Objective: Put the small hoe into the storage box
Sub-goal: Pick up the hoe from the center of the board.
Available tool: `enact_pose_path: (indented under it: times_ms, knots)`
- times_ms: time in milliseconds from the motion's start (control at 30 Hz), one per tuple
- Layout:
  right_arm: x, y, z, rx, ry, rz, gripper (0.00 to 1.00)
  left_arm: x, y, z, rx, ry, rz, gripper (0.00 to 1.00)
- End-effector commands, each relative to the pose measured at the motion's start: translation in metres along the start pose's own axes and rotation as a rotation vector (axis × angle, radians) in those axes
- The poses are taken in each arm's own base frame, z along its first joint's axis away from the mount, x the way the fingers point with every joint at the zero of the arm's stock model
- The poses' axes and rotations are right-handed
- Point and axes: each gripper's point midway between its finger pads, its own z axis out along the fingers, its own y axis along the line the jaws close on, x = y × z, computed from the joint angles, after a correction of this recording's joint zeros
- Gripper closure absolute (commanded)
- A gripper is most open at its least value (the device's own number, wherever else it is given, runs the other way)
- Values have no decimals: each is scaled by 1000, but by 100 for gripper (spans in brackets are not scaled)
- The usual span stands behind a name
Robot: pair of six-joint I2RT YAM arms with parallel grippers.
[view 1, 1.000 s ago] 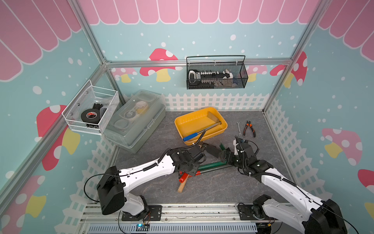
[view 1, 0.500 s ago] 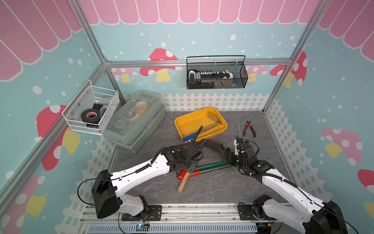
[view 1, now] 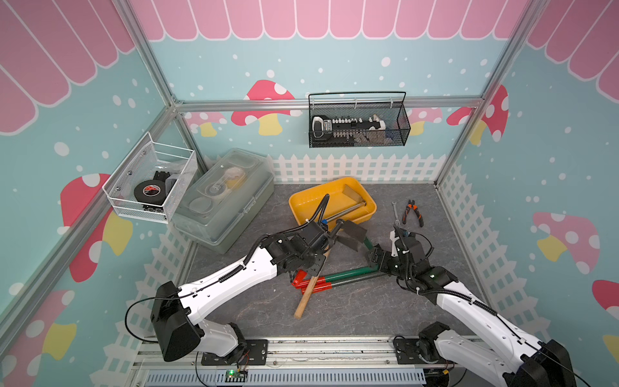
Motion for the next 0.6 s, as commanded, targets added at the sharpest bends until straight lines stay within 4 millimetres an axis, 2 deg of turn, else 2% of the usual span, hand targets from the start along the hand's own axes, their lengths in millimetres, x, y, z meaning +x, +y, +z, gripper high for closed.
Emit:
enact_pose_path:
  times_ms: [0, 567]
  knots:
    - [3, -6, 0, 14, 5, 24, 3, -38, 2, -13, 27, -119, 34, 100]
    - [5, -13, 0, -4, 16, 68, 2, -87, -4, 7, 92, -164, 136, 100]
